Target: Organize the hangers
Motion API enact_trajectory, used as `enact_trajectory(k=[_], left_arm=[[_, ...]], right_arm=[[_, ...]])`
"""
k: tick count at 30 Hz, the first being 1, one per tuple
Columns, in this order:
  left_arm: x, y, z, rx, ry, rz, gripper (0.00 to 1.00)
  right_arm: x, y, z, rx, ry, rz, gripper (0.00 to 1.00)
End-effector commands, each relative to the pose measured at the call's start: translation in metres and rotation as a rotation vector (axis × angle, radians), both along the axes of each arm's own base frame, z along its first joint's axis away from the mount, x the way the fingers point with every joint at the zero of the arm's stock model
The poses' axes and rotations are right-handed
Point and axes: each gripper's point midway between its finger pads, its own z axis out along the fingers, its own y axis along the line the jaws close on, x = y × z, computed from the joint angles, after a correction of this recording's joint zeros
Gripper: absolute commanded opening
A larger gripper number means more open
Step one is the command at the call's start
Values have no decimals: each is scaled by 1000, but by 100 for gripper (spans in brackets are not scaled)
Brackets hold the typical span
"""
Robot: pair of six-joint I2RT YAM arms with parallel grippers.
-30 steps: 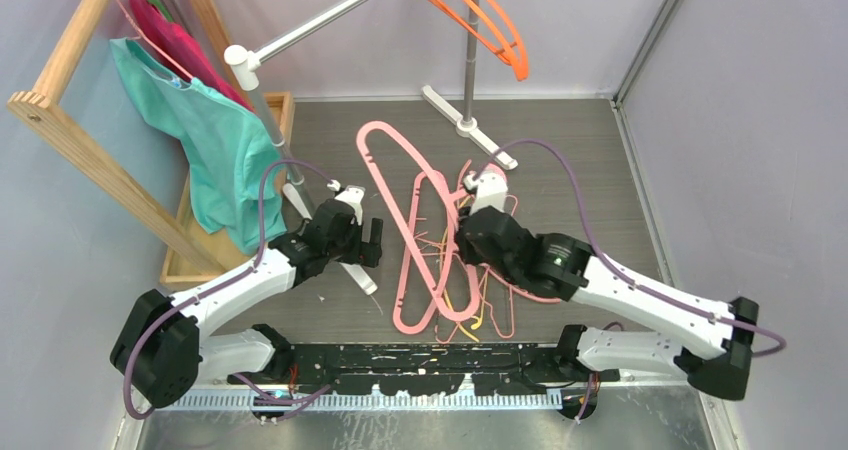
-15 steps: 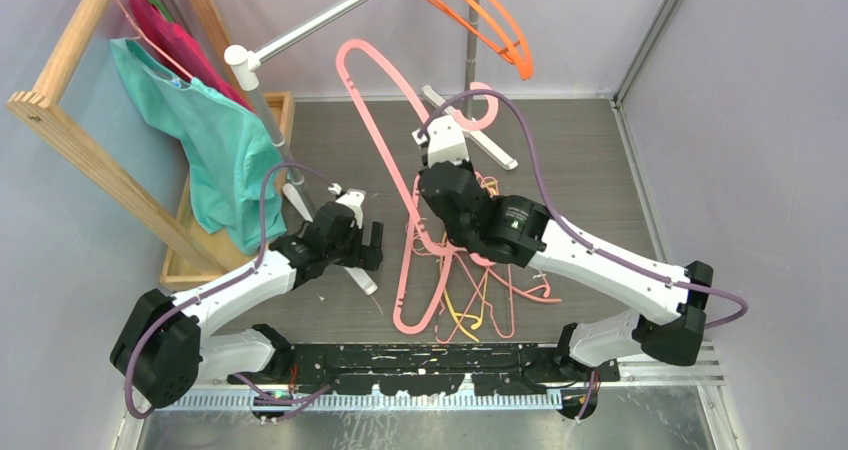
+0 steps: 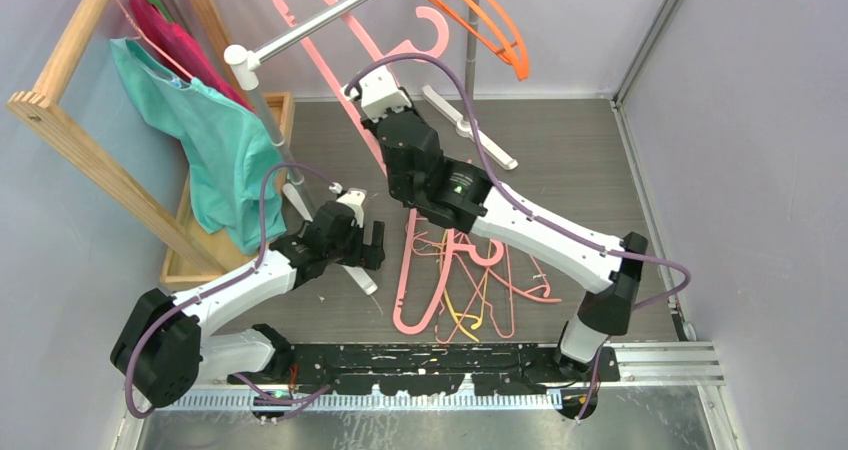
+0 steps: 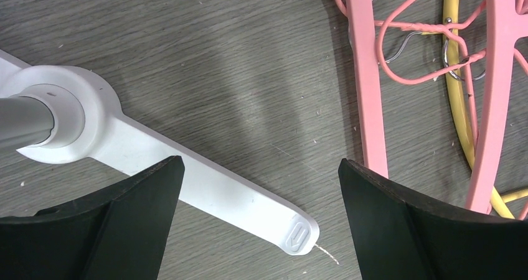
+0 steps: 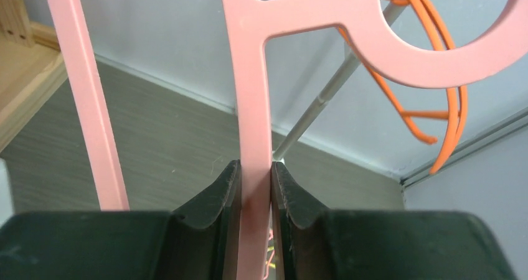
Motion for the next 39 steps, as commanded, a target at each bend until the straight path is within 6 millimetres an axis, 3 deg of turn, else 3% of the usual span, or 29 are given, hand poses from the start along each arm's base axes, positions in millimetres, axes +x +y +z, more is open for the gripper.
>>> enact_trajectory(k=[1, 17, 26, 39], left_arm=[[8, -9, 12, -55, -44, 4, 98], [12, -14, 7, -41, -32, -12, 98], [15, -16, 2, -40, -25, -15, 98], [19, -20, 11, -54, -47, -21, 98]], right_arm=[[14, -5, 49, 22, -129, -41, 1], [42, 6, 74, -36, -237, -65, 1], [75, 18, 67, -129, -242, -76, 3], [117, 3, 59, -146, -237, -87, 32]])
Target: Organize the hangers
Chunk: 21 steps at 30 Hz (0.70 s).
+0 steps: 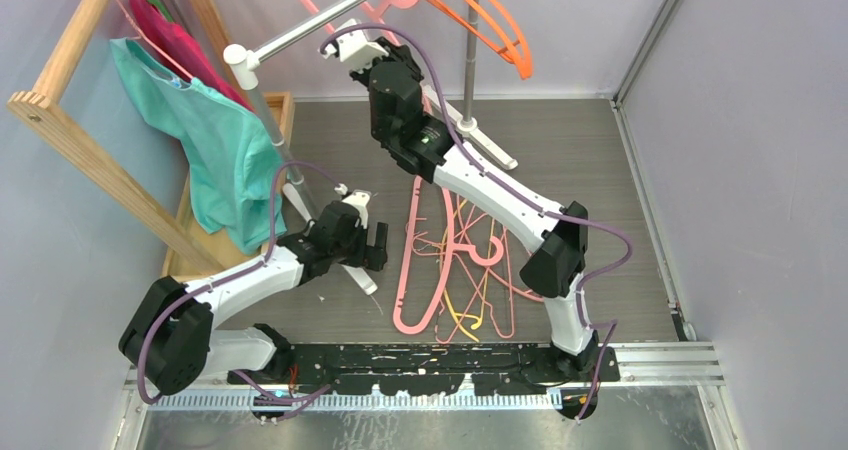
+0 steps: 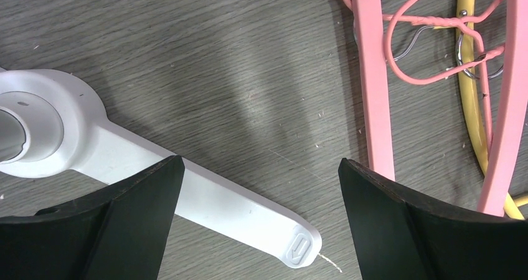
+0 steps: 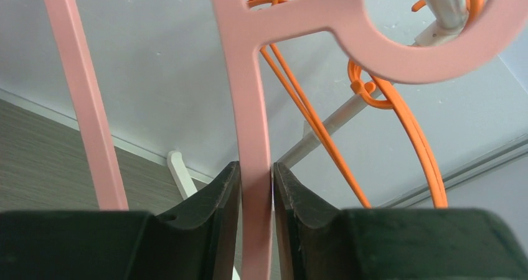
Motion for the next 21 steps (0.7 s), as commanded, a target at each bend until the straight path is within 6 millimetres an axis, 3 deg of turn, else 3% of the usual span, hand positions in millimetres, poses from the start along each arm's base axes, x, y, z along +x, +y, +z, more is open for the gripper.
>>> enact_trajectory(k=[1, 12, 17, 21], left_arm=[[18, -15, 28, -70, -80, -5, 98], [19, -14, 41, -68, -105, -5, 98], [19, -12, 39, -59, -102, -3, 98], [20, -12, 35, -52, -94, 0, 98]], right_arm=[[6, -15, 38, 94, -77, 12, 33], [39, -17, 23, 82, -73, -23, 45], [58, -42, 20, 173, -75, -74, 45], [72, -78, 23, 281, -80, -131, 46]])
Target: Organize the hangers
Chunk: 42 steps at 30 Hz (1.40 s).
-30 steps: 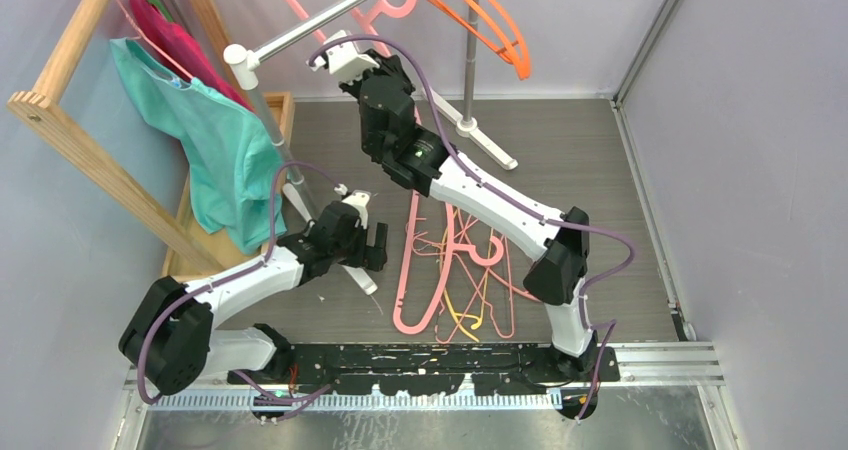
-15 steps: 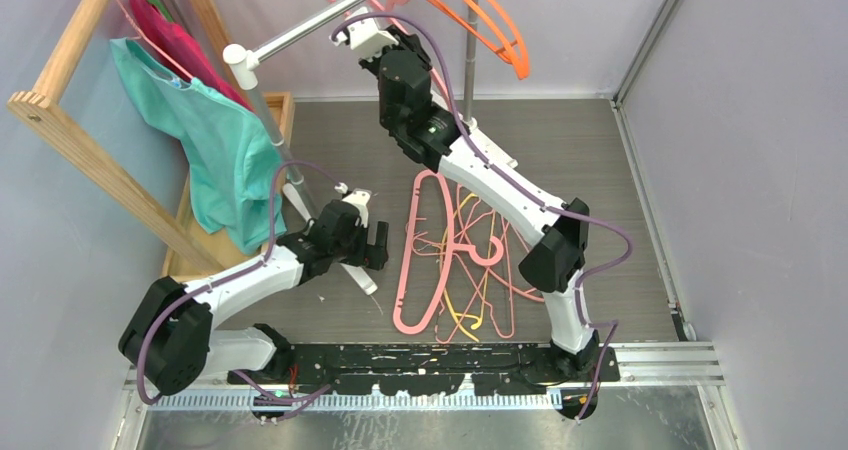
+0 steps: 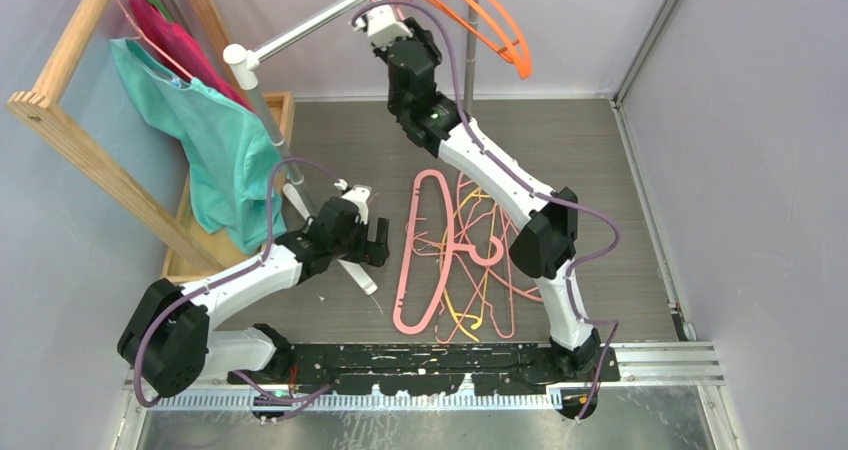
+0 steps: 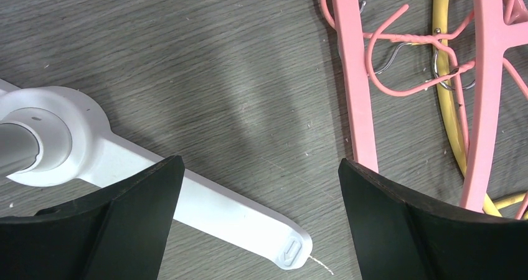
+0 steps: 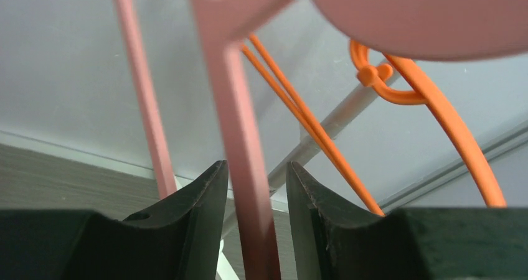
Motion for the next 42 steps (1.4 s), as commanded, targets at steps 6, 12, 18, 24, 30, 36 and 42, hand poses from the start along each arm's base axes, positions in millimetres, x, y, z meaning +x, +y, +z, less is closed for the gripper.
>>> enact_trajectory(k=[6, 12, 18, 24, 30, 36, 42], left_arm=[[16, -8, 18, -24, -59, 3, 98], [16, -9, 12, -18, -48, 3, 98], [17, -9, 13, -15, -49, 4, 98], [19, -11, 4, -1, -28, 1, 98], [20, -14, 2, -9, -20, -6, 98], [19, -10, 4, -2, -30, 4, 98], [17, -9, 0, 5, -21, 4, 98]], right_arm=[[19, -89, 53, 357, -105, -84, 45], [37, -114, 43, 382, -78, -120, 47], [36, -116, 36, 381, -44, -67, 55], [19, -121, 28, 366, -23, -38, 67], [2, -129, 32, 382, -16, -36, 76], [-29, -139, 61, 441, -70, 21, 92], [-76, -136, 93, 469, -117, 166, 99]])
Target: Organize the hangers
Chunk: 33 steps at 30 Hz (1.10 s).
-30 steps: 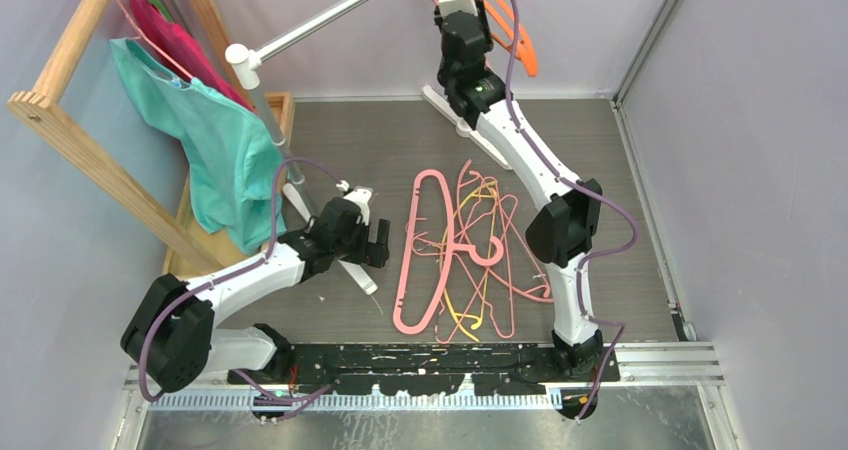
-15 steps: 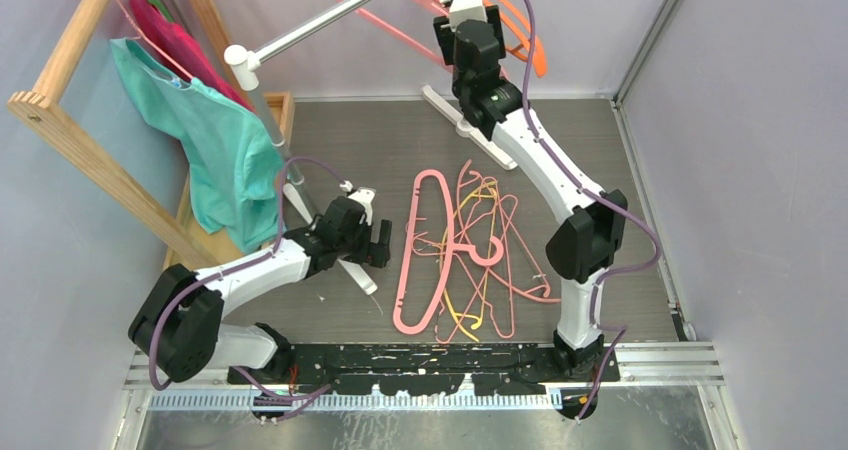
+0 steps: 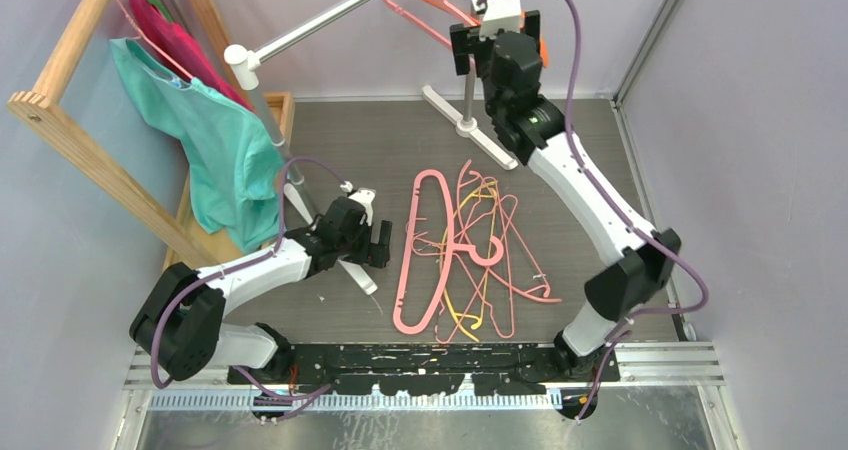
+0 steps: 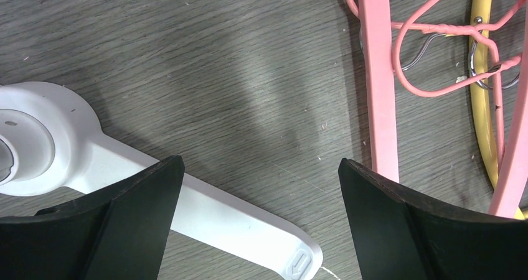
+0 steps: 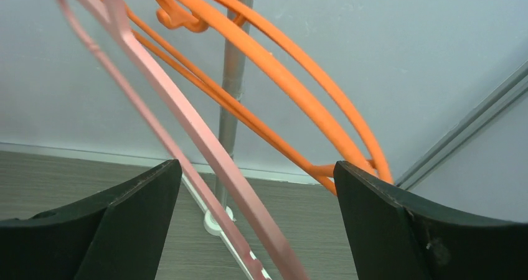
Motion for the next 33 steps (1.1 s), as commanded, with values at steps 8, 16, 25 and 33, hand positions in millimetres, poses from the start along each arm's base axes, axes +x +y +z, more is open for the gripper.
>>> enact_trajectory(k=[8, 16, 25, 33], left_arm=[[19, -7, 18, -22, -78, 13, 98], [19, -8, 20, -24, -67, 21, 98], [17, -1, 29, -5, -95, 23, 98], [11, 4, 37, -21, -115, 19, 98]], right_arm=[[-127, 30, 74, 79, -158, 293, 97], [-210, 94, -59, 152, 132, 469, 87], [-272, 95, -252, 358, 538, 399, 75], [-279, 80, -334, 455, 656, 221, 68]])
